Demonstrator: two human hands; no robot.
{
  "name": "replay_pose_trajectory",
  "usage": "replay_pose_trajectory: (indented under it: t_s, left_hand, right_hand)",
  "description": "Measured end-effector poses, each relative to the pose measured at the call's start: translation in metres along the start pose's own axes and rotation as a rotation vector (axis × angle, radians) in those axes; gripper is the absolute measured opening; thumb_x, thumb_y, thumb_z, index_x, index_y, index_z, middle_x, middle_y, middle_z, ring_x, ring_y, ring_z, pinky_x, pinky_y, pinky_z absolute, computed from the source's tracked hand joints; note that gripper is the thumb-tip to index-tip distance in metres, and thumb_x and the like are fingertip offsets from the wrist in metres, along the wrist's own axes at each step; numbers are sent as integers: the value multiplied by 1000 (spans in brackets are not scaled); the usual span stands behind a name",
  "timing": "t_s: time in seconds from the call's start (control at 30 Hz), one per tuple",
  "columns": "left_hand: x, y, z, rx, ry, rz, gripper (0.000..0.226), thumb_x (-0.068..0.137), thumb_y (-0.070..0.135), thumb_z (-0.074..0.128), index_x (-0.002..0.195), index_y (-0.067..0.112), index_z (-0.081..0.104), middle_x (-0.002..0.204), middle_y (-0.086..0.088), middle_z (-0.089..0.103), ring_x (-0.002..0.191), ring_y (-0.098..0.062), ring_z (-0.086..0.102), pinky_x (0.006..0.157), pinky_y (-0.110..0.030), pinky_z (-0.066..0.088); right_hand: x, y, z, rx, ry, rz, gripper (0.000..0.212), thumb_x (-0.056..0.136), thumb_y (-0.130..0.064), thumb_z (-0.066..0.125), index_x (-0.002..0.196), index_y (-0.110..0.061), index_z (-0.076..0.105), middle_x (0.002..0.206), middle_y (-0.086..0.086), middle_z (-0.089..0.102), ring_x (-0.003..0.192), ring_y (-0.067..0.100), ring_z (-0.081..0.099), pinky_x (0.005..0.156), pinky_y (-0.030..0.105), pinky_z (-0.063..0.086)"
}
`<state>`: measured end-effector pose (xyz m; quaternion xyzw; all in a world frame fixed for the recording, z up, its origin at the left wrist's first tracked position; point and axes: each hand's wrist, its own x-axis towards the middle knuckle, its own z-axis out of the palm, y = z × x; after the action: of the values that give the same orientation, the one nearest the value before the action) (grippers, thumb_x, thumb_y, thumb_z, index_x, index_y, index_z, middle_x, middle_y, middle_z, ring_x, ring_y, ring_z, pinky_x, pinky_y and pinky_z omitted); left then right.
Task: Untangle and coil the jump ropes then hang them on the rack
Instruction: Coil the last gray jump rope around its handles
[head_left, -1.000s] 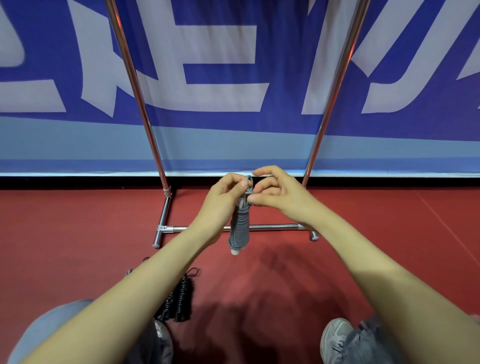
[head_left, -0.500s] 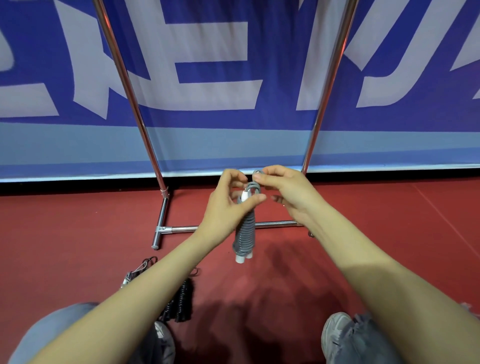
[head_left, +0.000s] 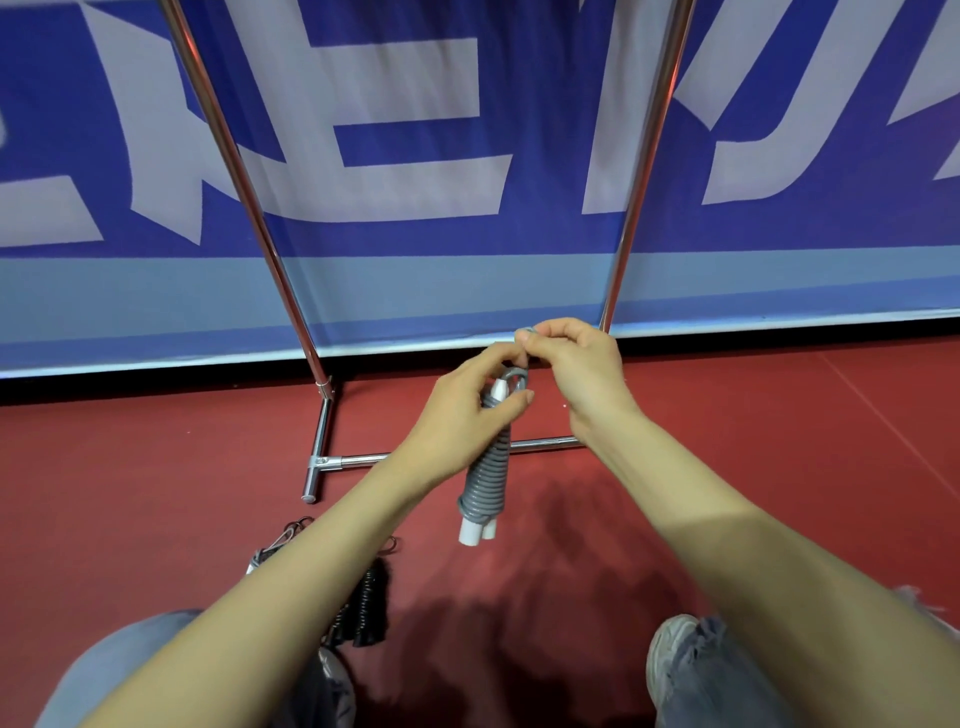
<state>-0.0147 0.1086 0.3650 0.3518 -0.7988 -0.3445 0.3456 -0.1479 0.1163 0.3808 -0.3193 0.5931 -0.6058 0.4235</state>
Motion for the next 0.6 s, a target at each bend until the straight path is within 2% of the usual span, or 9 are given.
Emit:
replay_pose_trajectory:
  t_s: [0.07, 0.23, 0.33, 0.47, 0.53, 0.6]
  left_hand:
    - [-1, 0, 2, 49, -6, 22, 19, 87, 12, 65, 103, 20, 57, 86, 19, 56, 76, 4, 50, 72, -7, 35]
    - [-2, 0, 1, 69, -18, 43, 14, 89, 12, 60, 101, 18, 57, 90, 6, 58, 75, -3, 49, 73, -14, 39]
    - [-3, 0, -1, 73, -36, 28, 16, 88, 9, 60, 101, 18, 57, 85, 13, 56, 71, 1, 48, 70, -9, 36]
    - [-2, -4, -2, 39, -57, 5, 15, 91, 15, 59, 101, 25, 55, 79, 18, 57, 70, -6, 51, 71, -17, 42]
    - [-4, -8, 1, 35, -71, -12, 14, 92, 15, 58, 102, 23, 53, 81, 14, 58, 73, -12, 55, 73, -23, 45]
    - [-9, -14, 6, -54, -57, -87, 11, 91, 17, 61, 97, 21, 53, 82, 8, 61, 78, -24, 60, 75, -32, 48]
  right_hand:
    - [1, 1, 0, 1, 23, -4, 13, 83, -10, 72, 78, -12, 60, 68, -4, 61, 57, -3, 57, 58, 6, 42]
    - [6, -3, -2, -30, 51, -33, 17, 84, -13, 72, 74, -15, 59, 67, -6, 57, 60, 0, 50, 54, 1, 36]
    - [9, -6, -4, -38, 61, -33, 19, 84, -13, 72, 72, -17, 58, 67, -7, 57, 61, 0, 50, 55, 1, 36]
    - [12, -11, -9, -47, 83, -43, 18, 84, -15, 72, 73, -19, 58, 67, -9, 57, 62, -2, 51, 63, 11, 38]
    - [11, -13, -12, -81, 41, -66, 17, 84, -15, 71, 74, -19, 59, 69, -8, 59, 65, 0, 52, 65, 13, 39]
    - [9, -13, -14, -191, -84, -118, 16, 84, -14, 72, 74, -19, 61, 70, -4, 59, 67, 3, 54, 68, 12, 41]
